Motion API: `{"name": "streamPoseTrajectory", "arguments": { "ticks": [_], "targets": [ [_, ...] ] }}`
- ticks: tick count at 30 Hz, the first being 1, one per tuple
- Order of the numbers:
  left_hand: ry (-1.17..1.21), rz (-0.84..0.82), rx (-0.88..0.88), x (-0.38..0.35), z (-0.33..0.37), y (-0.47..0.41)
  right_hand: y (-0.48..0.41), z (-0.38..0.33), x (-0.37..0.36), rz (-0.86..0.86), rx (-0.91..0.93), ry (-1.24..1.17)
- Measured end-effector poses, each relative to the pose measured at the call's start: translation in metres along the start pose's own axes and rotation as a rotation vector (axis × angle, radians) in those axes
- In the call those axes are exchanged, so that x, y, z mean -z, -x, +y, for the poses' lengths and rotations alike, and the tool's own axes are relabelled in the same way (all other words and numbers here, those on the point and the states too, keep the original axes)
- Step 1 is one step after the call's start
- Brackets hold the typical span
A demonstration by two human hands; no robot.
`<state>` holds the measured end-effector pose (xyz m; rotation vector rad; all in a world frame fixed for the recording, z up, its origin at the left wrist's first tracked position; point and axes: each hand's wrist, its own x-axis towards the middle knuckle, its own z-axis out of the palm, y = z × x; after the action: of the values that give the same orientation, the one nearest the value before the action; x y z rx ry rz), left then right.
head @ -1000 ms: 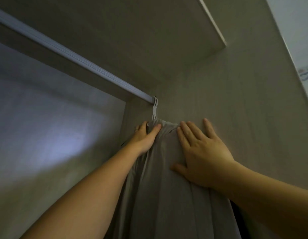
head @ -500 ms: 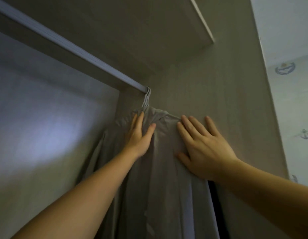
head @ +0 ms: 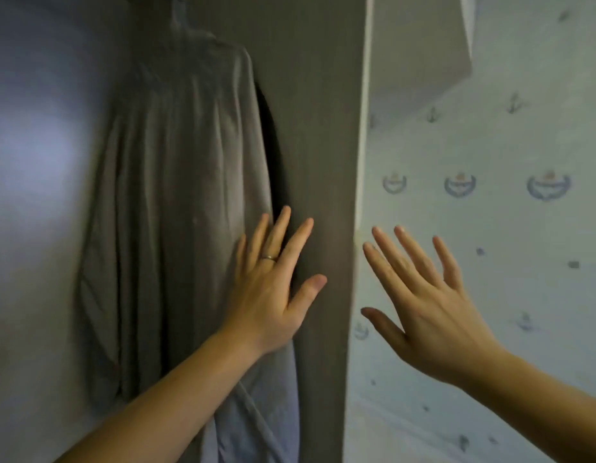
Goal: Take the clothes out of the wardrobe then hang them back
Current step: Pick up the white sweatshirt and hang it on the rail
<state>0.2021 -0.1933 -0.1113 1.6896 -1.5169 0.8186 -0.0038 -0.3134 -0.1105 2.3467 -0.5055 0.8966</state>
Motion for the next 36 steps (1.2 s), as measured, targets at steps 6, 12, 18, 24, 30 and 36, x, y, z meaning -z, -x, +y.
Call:
{"name": "streamPoseTrajectory", "arguments": {
  "ticks": [6, 12, 18, 24, 30, 36],
  "targets": [
    [0.064, -0.271, -0.041, -0.091, 0.105, 0.097, 0.17, 0.043, -0.037, -0.297, -0.165, -0.102],
    [0.192, -0.544, -0.01, -0.196, 0.213, 0.161, 0.329, 0.089, -0.041, -0.581, -0.425, -0.115],
    [0.34, -0.772, -0.055, -0.287, 0.323, 0.194, 0.454, 0.126, -0.032, -0.728, -0.762, -0.128],
    [0.477, -0.973, -0.138, -0.377, 0.415, 0.207, 0.546, 0.163, -0.036, -0.819, -1.14, -0.105],
    [0.578, -1.09, -0.296, -0.486, 0.492, 0.183, 0.598, 0.235, -0.06, -0.856, -1.429, -0.035],
    [0.705, -1.157, -0.442, -0.592, 0.565, 0.121, 0.622, 0.319, -0.083, -0.87, -1.72, 0.088]
  ]
}}
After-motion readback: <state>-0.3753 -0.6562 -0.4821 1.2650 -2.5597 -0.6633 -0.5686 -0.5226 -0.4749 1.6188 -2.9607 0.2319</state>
